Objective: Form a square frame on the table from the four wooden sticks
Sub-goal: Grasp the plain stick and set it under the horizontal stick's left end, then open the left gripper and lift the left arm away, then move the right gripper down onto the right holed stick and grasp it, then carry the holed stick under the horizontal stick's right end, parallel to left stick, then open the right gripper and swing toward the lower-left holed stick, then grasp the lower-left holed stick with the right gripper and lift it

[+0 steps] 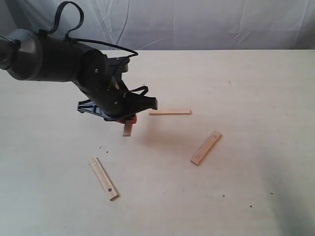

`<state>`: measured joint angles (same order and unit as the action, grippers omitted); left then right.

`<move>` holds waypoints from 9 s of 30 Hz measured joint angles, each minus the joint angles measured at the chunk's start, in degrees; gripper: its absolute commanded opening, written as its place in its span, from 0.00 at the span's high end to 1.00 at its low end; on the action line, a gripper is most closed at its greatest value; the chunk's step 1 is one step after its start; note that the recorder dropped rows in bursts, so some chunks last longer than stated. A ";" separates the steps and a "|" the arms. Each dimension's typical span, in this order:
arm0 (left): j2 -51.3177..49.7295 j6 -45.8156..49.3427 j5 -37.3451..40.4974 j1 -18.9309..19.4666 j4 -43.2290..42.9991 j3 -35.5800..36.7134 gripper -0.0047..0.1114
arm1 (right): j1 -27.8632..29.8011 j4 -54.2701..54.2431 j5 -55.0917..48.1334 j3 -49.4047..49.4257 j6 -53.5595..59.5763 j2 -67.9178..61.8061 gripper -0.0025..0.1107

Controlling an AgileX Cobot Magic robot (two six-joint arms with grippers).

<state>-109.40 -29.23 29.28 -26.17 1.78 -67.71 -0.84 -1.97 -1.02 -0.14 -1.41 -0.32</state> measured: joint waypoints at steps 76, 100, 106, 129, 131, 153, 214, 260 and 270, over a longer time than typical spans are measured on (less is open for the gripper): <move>7.68 -2.03 9.84 -0.76 -17.08 -5.14 0.96 | 0.00 -19.55 -11.69 -4.60 -2.76 -1.65 0.99; 41.56 17.74 0.90 14.09 -1.78 16.51 0.96 | 0.00 -26.15 -31.90 -30.58 -3.10 -57.77 0.99; 42.32 17.74 0.78 14.09 -1.78 16.51 0.96 | -5.39 -30.76 -30.96 -33.15 -3.99 -66.83 0.99; 42.32 17.74 0.31 14.09 0.39 16.51 0.96 | -34.10 13.82 -32.79 -58.67 -70.98 -106.69 0.56; 42.32 17.74 0.31 14.09 0.49 16.51 0.96 | -34.10 14.50 -32.79 -58.67 -71.94 -107.47 0.56; 42.32 17.74 -0.38 14.09 0.94 16.51 0.96 | -34.10 12.13 -31.51 -58.81 -71.44 -110.81 0.98; 42.32 17.74 -0.62 14.09 -1.78 16.51 0.96 | -33.29 19.27 -39.61 -76.45 -45.76 -116.78 0.50; 42.32 3.94 1.93 24.77 -12.63 16.51 0.96 | -58.98 1.32 -48.75 -93.66 -14.25 -128.82 0.96; 42.41 3.94 0.74 24.77 -12.63 18.34 0.96 | -57.00 1.53 -55.67 -93.66 -11.22 -125.22 0.99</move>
<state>-66.99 -25.28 30.01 -1.40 -10.84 -49.37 -57.85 -0.44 -56.69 -93.80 -12.62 -125.54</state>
